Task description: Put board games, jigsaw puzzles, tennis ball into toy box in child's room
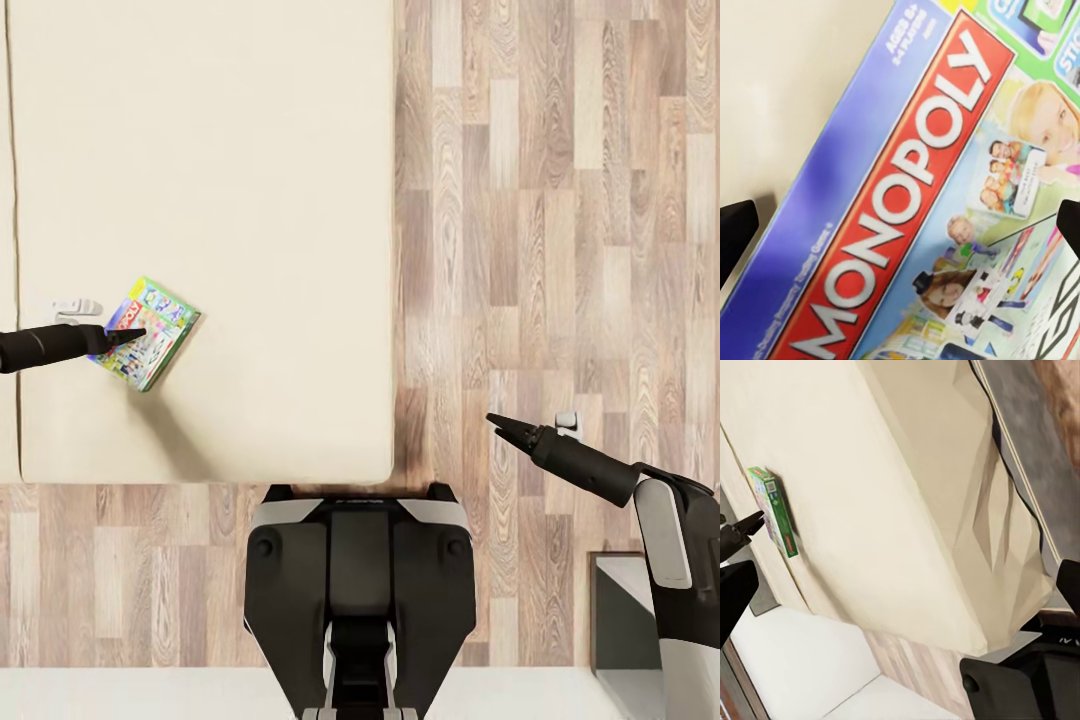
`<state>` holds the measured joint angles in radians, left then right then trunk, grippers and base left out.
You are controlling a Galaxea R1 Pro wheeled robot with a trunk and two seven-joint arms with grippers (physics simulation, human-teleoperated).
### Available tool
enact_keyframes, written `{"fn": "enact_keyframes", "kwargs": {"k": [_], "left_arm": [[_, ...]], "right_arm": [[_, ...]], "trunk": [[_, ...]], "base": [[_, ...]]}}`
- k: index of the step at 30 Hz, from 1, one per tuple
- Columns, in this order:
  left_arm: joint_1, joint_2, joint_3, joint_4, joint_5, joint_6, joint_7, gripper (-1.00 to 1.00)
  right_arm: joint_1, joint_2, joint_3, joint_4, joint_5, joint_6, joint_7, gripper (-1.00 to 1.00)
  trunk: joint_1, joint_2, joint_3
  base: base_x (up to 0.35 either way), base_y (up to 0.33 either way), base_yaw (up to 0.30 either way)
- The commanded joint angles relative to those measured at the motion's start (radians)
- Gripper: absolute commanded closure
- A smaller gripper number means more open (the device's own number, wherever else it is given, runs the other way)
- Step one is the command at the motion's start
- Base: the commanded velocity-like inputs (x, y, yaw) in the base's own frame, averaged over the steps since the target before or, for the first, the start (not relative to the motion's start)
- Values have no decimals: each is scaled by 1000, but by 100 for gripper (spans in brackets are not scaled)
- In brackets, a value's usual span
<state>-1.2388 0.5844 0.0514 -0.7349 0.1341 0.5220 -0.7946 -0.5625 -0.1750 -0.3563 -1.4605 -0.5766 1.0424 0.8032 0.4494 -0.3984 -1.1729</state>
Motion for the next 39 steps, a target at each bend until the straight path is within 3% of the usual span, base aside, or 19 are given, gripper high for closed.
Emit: {"fn": "enact_keyframes", "kwargs": {"k": [1,23,39], "left_arm": [[0,0,0,0,5,7,-2,-100],[1,1,-1,0,5,4,-2,-100],[0,0,-2,0,7,4,-3,-100]], "right_arm": [[0,0,-1,0,4,4,5,-100],[0,7,-1,-1,4,5,-16,-100],[0,8,-3,0,4,5,-15,-100]], "trunk": [[1,-2,-2],[1,-2,-6],[1,-2,-6]], "base": [[0,0,0],[0,0,0],[0,-113,0]]}}
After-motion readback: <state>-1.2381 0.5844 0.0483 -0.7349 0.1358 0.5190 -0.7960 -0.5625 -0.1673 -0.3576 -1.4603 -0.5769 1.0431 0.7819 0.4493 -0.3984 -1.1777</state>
